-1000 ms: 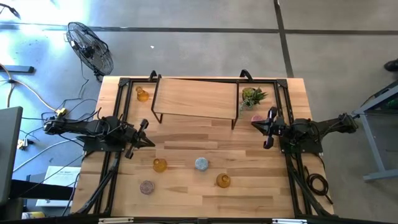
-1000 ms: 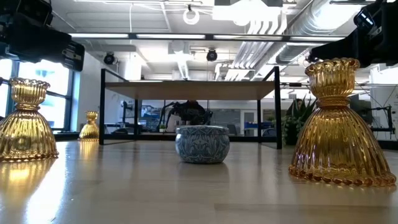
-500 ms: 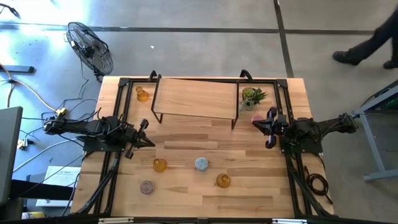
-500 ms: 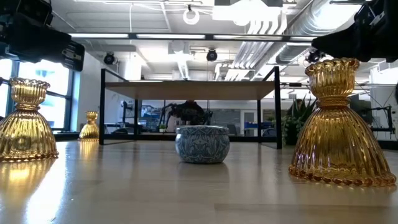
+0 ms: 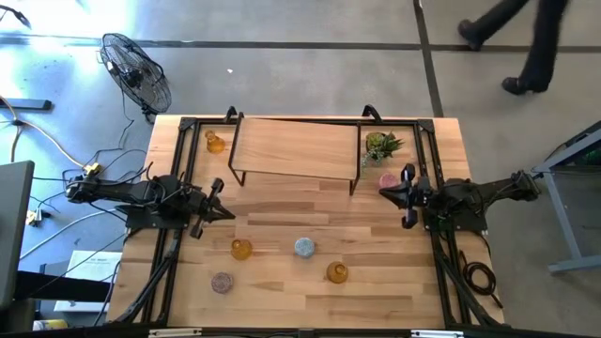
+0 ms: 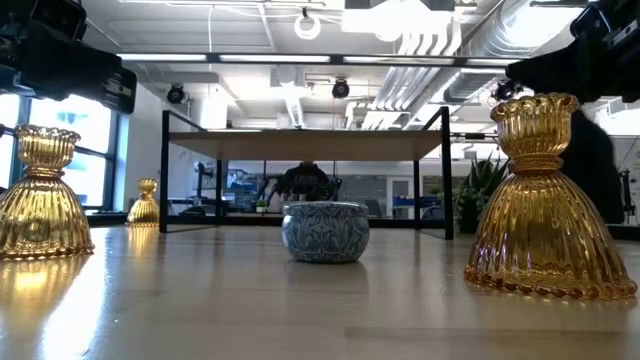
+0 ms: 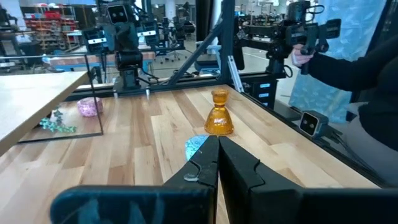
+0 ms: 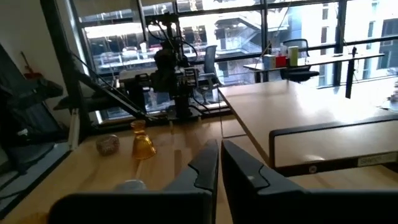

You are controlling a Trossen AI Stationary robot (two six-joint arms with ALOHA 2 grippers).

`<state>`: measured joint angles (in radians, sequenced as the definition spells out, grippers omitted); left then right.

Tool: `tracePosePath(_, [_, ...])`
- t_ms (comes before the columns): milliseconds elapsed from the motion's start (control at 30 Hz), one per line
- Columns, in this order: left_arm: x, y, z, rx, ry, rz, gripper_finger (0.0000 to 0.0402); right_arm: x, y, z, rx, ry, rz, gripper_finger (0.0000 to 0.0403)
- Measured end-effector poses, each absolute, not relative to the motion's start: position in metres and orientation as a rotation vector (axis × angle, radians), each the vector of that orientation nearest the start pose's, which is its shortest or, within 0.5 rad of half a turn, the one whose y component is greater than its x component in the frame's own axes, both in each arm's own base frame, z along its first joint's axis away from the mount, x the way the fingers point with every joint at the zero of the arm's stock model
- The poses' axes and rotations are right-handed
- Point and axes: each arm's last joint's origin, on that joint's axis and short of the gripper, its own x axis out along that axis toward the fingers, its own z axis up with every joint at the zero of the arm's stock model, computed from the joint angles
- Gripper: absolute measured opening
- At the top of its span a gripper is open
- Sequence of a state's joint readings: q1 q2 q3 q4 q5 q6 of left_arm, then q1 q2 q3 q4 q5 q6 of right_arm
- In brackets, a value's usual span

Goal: Pick & Place candle stick holders
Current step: Put the top yellow candle holder on the shelf

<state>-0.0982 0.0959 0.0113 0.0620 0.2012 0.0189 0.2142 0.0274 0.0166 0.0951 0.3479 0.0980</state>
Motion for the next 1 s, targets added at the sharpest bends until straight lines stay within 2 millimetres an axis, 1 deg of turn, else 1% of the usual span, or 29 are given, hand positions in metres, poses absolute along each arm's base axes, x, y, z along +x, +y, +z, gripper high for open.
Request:
tracePosePath(133, [0.102, -0.016, 0.166, 0.020, 0.014, -0.291, 0.0005, 0.096, 0.009, 0.173, 0.114, -0.065, -0.209, 0.0042])
tracePosePath(267, [0.102, -0.013, 0.168, 0.023, -0.009, -0.213, 0.0005, 0.095, 0.006, 0.174, 0.110, -0.073, -0.290, 0.0094])
tracePosePath(400, [0.103, -0.011, 0.169, 0.053, -0.019, -0.115, 0.0005, 0.094, 0.005, 0.177, 0.068, -0.073, -0.348, 0.0151])
tracePosePath(533, [0.102, -0.010, 0.175, 0.081, -0.079, -0.084, 0.0005, 0.093, 0.003, 0.183, 0.042, -0.078, -0.402, 0.0188])
tracePosePath(700, [0.101, -0.009, 0.183, 0.087, -0.109, -0.059, 0.0005, 0.091, 0.003, 0.186, -0.028, -0.053, -0.412, 0.0199])
tracePosePath(800, [0.100, -0.006, 0.191, -0.006, -0.088, 0.033, 0.0010, 0.091, 0.002, 0.189, -0.030, -0.055, -0.413, 0.0200])
tracePosePath(900, [0.097, -0.004, 0.198, -0.068, -0.066, 0.087, 0.0039, 0.091, 0.002, 0.189, -0.032, -0.050, -0.408, 0.0200])
tracePosePath(1000, [0.097, -0.004, 0.200, -0.128, -0.053, 0.103, 0.0095, 0.091, 0.003, 0.189, -0.033, -0.050, -0.407, 0.0200])
